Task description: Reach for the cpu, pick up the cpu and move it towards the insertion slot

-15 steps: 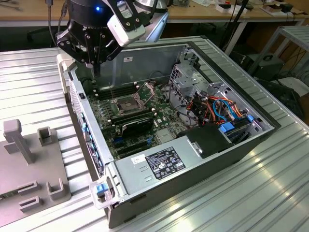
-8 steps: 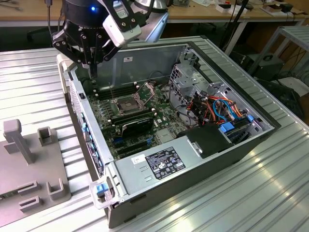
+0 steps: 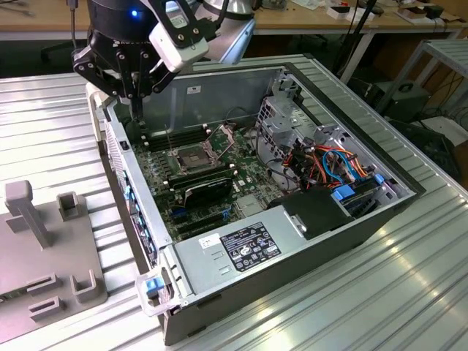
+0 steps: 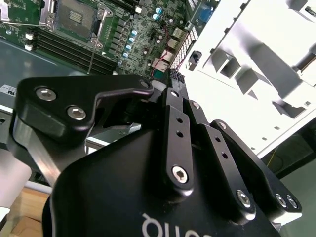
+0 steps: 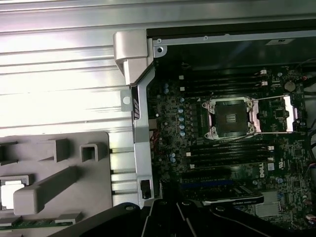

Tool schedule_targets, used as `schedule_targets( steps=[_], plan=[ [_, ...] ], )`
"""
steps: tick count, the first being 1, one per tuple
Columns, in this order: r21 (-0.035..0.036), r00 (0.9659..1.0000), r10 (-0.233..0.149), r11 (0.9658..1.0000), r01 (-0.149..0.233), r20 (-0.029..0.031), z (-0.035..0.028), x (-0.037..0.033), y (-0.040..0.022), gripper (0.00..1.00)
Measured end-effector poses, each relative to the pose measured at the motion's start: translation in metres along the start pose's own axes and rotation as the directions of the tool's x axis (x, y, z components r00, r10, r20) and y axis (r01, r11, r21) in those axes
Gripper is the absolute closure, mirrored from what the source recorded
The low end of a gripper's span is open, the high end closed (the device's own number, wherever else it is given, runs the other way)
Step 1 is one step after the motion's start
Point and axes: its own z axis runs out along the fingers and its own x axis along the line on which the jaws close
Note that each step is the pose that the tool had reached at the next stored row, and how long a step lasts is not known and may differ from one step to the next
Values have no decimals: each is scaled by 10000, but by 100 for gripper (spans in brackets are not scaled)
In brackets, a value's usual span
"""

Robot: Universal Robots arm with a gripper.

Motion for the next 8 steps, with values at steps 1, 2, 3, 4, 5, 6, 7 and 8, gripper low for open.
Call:
schedule_targets(
  steps=[1, 2, 3, 4, 5, 6, 7, 8],
  plan=[
    [0, 10000, 0, 10000, 0, 0, 0, 12, -1, 89],
    [0, 10000, -1, 10000, 1, -1, 0, 24, -2, 89],
    [0, 10000, -1, 10000, 1, 0, 0, 32, -3, 89],
    [1, 10000, -1, 10000, 1, 0, -1, 42, -3, 89],
    [0, 10000, -1, 10000, 1, -1, -1, 62, -5, 89],
    [0, 10000, -1, 10000, 1, 0, -1, 74, -6, 89],
    [0, 10000, 0, 10000, 0, 0, -1, 82, -6, 89],
    [0, 10000, -1, 10000, 1, 0, -1, 89, -7, 89]
  ],
)
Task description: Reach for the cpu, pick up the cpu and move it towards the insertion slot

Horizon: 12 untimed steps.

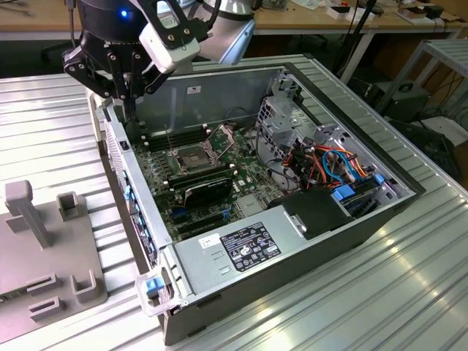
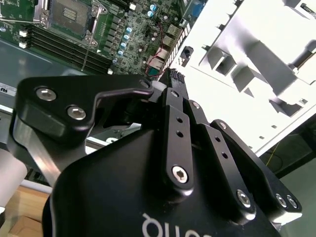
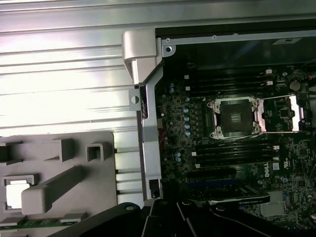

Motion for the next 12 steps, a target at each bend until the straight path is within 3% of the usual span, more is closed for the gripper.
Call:
schedule_targets(
  steps=[12],
  plan=[
    [0, 10000, 1, 10000, -1, 0, -1, 101, -8, 89]
  ],
)
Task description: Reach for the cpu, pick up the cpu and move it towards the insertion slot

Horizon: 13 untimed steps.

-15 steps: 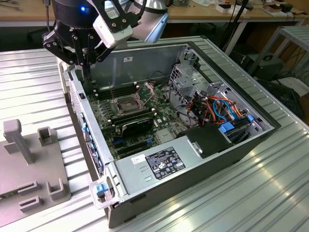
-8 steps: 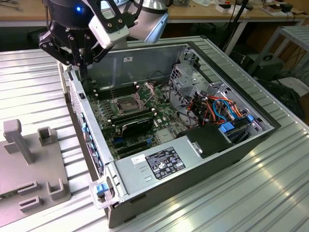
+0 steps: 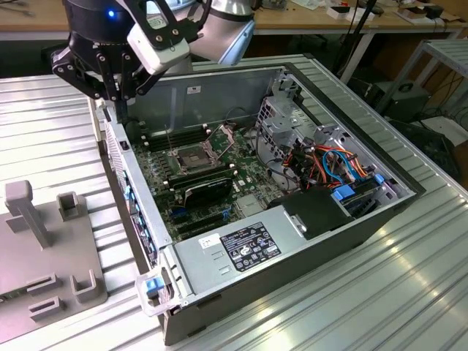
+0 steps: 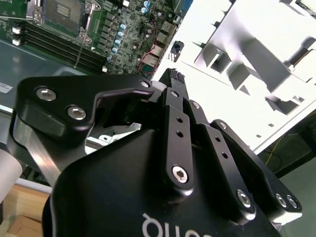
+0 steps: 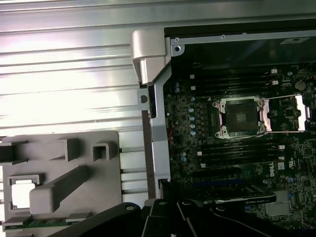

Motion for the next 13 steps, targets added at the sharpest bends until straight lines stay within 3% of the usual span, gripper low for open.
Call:
schedule_targets(
  steps=[13],
  plan=[
    [1, 10000, 0, 10000, 0, -1, -2, 118, -9, 89]
  ],
)
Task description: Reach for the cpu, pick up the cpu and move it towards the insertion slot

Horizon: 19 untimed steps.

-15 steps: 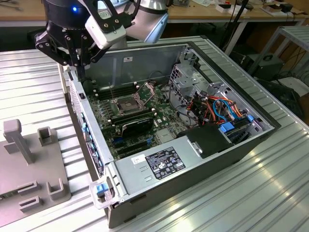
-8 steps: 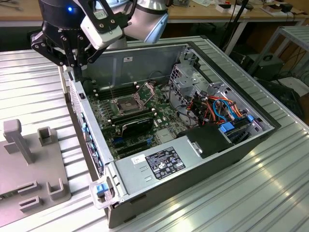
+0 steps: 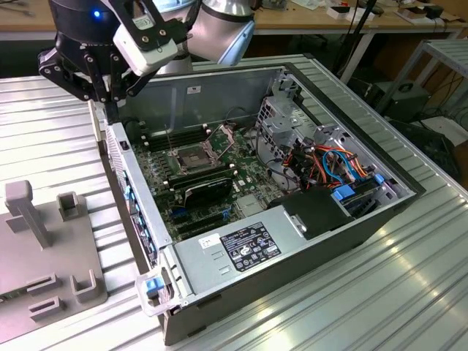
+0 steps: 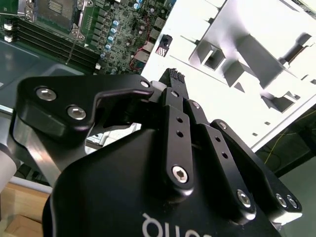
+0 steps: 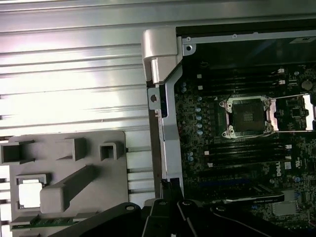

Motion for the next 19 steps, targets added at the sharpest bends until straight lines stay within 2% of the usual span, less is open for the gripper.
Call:
schedule_targets(
  steps=[3, 4, 5, 19],
  plan=[
    [0, 10000, 0, 10000, 0, 0, 0, 27, -2, 89],
    [0, 10000, 0, 10000, 0, 1, -1, 123, -9, 89],
    [0, 10000, 0, 10000, 0, 0, -1, 141, -11, 89],
    [0, 10000, 1, 10000, -1, 1, -3, 284, -21, 89]
  ],
)
